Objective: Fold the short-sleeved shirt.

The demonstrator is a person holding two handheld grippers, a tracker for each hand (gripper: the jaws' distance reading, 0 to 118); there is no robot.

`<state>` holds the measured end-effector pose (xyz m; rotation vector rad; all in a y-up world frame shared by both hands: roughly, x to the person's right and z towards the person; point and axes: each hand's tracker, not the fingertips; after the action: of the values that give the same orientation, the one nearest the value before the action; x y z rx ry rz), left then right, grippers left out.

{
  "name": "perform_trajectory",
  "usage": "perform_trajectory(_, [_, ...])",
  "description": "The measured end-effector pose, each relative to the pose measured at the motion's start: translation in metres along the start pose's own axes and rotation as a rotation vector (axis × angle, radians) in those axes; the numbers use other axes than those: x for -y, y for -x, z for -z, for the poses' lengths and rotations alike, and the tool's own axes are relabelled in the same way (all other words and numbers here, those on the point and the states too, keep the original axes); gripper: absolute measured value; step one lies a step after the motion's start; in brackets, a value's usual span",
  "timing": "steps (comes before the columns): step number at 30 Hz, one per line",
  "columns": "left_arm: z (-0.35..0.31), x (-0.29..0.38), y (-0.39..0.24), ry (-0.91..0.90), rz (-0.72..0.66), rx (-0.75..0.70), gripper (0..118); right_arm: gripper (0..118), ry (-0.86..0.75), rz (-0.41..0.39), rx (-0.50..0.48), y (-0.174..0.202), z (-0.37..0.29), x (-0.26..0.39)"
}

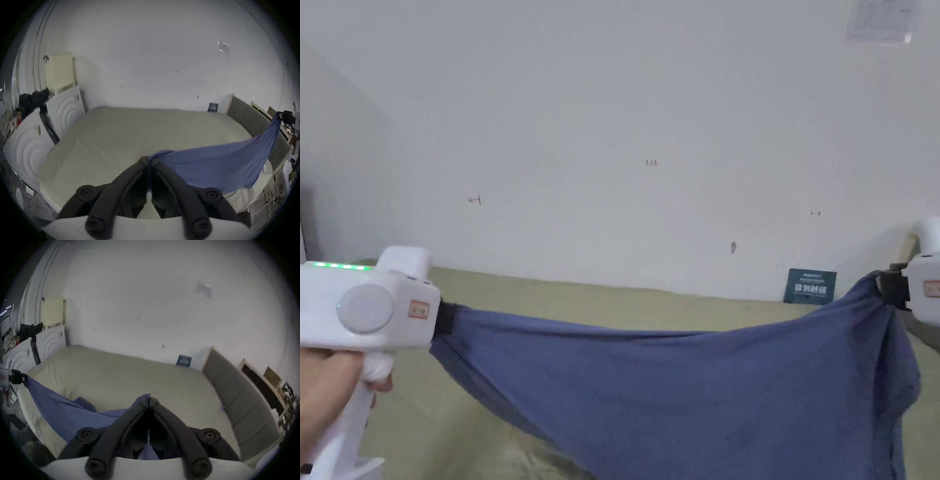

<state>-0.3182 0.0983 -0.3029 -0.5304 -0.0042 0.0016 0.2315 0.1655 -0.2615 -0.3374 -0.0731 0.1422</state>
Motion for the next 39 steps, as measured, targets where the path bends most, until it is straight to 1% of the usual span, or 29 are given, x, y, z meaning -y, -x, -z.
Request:
perform_trajectory(3, [-0.006,-0.041,-0.012,-0.054,0.039,-0.029,3,0,-0.018,0.021,0.009,-0.020,-0.017,-0.020])
perform_trajectory(5, [-0.008,-0.063,-0.021,-0.059,0.038,-0.032,3,0,-0.035,0.080,0.027,-0.029,-0.021,-0.030])
perform_trajectory(6, [-0.011,-0.072,-0.025,-0.078,0.033,-0.042,3,0,-0.038,0.089,0.026,-0.032,-0.021,-0.034])
perform_trajectory(10, [-0.015,-0.096,-0.033,-0.097,0.044,-0.070,3,0,-0.058,0.097,0.054,-0.034,-0.015,-0.046])
perform_trajectory(14, [-0.014,-0.114,-0.032,-0.113,0.035,-0.097,3,0,-0.072,0.123,0.047,-0.032,0.001,-0.060])
perform_trajectory(21, [0.007,-0.139,-0.028,-0.128,0.009,-0.157,3,0,-0.075,0.119,0.040,-0.023,0.043,-0.092])
perform_trajectory(24, [0.022,-0.159,-0.031,-0.125,0.002,-0.163,3,0,-0.072,0.082,0.052,-0.020,0.069,-0.113])
perform_trajectory(27, [0.040,-0.183,-0.036,-0.135,0.023,-0.183,3,0,-0.083,0.090,0.061,-0.022,0.094,-0.138])
perform_trajectory(32, [0.073,-0.223,-0.043,-0.162,0.010,-0.205,3,0,-0.111,0.102,0.083,-0.025,0.133,-0.175])
perform_trajectory(36, [0.102,-0.247,-0.049,-0.187,0.033,-0.241,3,0,-0.119,0.060,0.106,-0.022,0.164,-0.197])
perform_trajectory(37, [0.109,-0.252,-0.050,-0.193,0.015,-0.253,3,0,-0.128,0.047,0.102,-0.022,0.171,-0.201])
perform_trajectory(38, [0.117,-0.258,-0.051,-0.187,0.017,-0.258,3,0,-0.122,0.056,0.110,-0.023,0.180,-0.205])
perform_trajectory(39, [0.124,-0.260,-0.052,-0.197,0.014,-0.256,3,0,-0.120,0.087,0.111,-0.024,0.187,-0.207])
